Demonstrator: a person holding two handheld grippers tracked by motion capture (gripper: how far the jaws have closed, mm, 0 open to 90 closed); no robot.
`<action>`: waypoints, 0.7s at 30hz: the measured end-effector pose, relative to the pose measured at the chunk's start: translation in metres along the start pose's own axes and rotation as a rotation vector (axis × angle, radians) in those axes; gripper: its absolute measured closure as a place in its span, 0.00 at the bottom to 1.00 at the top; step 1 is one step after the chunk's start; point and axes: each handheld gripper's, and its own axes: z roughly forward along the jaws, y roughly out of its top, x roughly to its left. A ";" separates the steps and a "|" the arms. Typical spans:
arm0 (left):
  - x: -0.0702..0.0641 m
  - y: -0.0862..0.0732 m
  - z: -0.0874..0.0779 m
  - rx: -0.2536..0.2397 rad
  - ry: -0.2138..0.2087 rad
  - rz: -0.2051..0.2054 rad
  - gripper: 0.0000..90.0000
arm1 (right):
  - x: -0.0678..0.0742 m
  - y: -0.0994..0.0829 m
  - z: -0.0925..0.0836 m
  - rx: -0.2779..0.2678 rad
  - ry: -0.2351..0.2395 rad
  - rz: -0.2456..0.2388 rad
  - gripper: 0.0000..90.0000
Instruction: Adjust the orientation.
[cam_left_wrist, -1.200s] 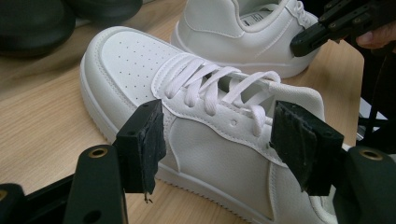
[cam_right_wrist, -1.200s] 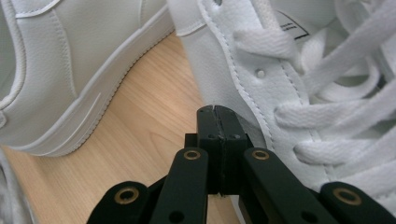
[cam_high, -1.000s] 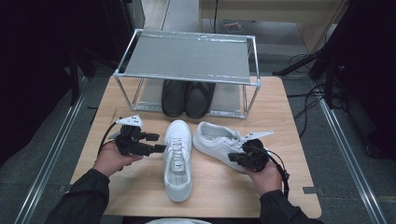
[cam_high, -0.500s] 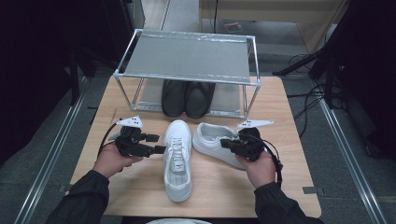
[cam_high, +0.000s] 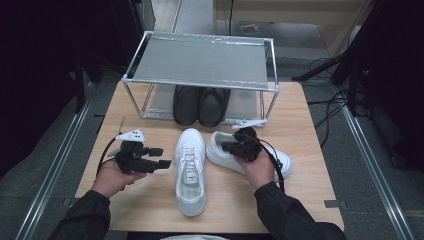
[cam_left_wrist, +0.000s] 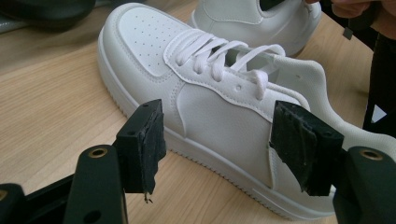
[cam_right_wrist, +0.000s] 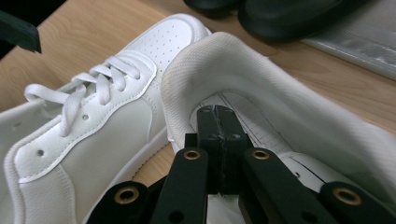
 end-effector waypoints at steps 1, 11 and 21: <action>0.000 -0.001 -0.001 0.001 0.003 -0.001 0.39 | 0.001 0.000 0.002 0.007 -0.010 -0.011 1.00; -0.001 -0.004 -0.002 0.003 0.013 -0.005 0.39 | 0.004 -0.001 0.006 0.037 -0.011 -0.047 1.00; 0.001 -0.004 -0.004 -0.005 0.011 -0.007 0.39 | 0.006 -0.002 0.002 0.038 0.019 -0.075 1.00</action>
